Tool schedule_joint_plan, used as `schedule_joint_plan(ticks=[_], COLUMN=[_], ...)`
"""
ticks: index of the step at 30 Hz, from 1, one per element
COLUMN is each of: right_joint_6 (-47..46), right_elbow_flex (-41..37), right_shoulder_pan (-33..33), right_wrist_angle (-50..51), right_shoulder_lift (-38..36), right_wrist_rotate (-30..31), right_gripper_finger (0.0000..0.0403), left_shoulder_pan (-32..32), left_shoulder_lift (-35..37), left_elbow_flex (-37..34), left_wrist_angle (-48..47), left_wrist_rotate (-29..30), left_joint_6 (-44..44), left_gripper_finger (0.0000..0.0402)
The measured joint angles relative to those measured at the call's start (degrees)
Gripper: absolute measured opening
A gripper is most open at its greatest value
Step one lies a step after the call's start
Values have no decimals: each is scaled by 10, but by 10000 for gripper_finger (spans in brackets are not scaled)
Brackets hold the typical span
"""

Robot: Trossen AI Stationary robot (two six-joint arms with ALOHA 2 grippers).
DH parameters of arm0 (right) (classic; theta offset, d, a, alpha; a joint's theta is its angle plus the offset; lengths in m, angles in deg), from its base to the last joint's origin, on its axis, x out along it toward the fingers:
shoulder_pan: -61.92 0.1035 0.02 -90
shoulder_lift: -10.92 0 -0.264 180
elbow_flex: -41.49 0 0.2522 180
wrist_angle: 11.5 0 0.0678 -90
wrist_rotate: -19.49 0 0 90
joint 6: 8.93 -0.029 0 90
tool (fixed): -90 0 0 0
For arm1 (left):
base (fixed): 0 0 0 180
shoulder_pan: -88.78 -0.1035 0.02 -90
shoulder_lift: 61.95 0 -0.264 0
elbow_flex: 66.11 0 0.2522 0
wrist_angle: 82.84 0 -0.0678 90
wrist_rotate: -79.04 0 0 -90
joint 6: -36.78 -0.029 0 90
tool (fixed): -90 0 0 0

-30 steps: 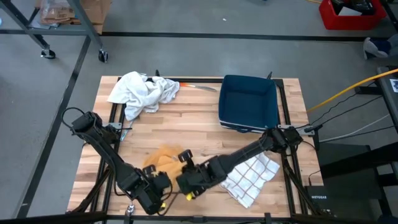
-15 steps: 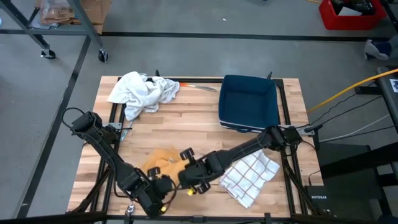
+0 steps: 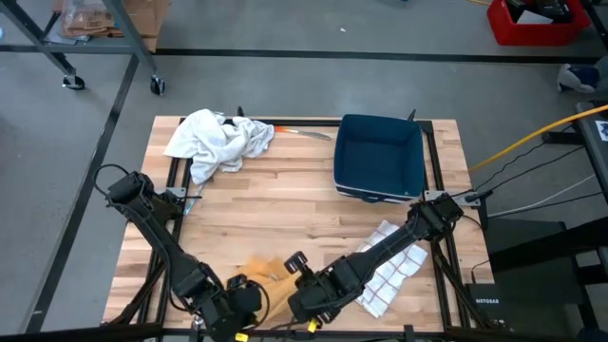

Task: Fold towel
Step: Fold the yellow towel

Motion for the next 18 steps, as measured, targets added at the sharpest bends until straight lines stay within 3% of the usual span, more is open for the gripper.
schedule_joint_plan(ticks=[3, 7, 18], right_joint_6=[0, 0, -2], right_elbow_flex=[2, -13, -91], right_shoulder_pan=[-15, -47, -109], right_wrist_angle=[-32, -86, -195], right_shoulder_lift=[0, 0, 1], right_wrist_rotate=[6, -33, -88], right_gripper_finger=[17, 17, 17], left_shoulder_pan=[10, 26, 59], left_shoulder_lift=[0, 0, 0], left_elbow_flex=[0, 0, -22], left_wrist_angle=[-15, -49, -230], left_wrist_rotate=[9, 30, 51], left_joint_6=[33, 87, 270], left_gripper_finger=[2, 3, 11])
